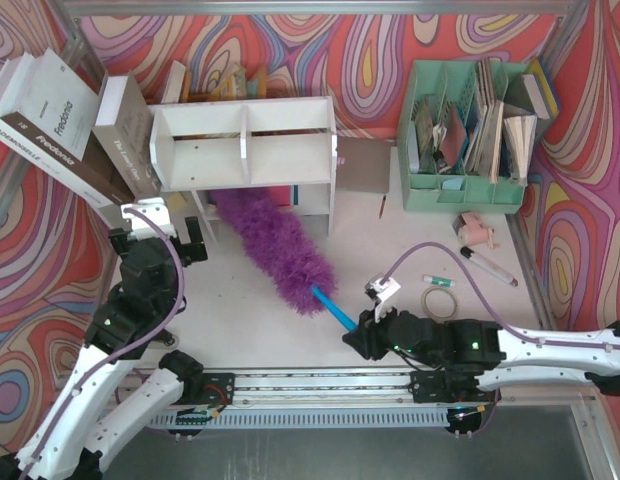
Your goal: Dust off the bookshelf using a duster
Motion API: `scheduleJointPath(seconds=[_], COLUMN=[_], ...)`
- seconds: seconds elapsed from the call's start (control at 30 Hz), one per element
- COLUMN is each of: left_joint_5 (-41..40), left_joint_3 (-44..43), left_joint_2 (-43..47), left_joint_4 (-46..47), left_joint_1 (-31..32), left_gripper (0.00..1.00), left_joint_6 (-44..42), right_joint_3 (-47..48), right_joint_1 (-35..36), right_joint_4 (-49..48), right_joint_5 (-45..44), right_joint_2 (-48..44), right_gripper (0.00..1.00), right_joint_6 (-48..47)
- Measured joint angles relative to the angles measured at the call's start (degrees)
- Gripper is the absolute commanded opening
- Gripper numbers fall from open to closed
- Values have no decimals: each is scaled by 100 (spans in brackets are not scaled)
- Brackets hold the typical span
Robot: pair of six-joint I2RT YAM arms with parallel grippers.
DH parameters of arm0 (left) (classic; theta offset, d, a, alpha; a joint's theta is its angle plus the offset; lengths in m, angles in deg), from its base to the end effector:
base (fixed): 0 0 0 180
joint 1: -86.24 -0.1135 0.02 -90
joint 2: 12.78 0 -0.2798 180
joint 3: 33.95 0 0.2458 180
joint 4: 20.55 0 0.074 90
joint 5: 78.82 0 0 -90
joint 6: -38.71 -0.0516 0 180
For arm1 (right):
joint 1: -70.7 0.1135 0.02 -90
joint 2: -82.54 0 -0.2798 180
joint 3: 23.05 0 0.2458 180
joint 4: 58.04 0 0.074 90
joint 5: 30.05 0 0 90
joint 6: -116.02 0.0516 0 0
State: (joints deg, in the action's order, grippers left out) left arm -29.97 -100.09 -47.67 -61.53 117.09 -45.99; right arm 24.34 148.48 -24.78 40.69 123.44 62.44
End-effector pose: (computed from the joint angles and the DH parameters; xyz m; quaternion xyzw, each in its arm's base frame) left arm 0.1134 -0.0282 0.3820 -0.0627 0.7481 0.0682 0.6571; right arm 0.0510 0.1550 0.2692 -0.2145 0.8165 0.3566 0.4003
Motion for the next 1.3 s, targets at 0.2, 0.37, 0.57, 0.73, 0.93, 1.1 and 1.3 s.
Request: scheduleJointPath(seconds=[0.2, 0.37, 0.57, 0.73, 0.93, 1.1, 1.3], left_joint_5=[22, 42, 42, 39, 42, 42, 42], left_joint_3=[0, 0, 0, 2, 0, 0, 0], left_joint_2=[0, 0, 7, 7, 7, 7, 7], left_joint_4=[0, 0, 0, -2, 0, 0, 0], left_joint_1=[-7, -11, -11, -11, -11, -11, -11], left_gripper=[99, 99, 99, 99, 99, 98, 99], left_joint_6=[0, 2, 2, 2, 2, 2, 2], right_joint_3=[-26, -28, -28, -28, -26, -7, 24], right_joint_1=[0, -4, 0, 7, 7, 7, 22], right_joint_4=[245, 20, -339, -79, 706, 1329, 1423], right_joint_5=[-660, -717, -581, -811, -1329, -1650, -1698], right_joint_2=[-492, -55, 645, 26, -717, -470, 85], right_gripper=[0, 0, 0, 0, 0, 0, 0], right_joint_6=[308, 345, 251, 409, 1054, 1762, 2057])
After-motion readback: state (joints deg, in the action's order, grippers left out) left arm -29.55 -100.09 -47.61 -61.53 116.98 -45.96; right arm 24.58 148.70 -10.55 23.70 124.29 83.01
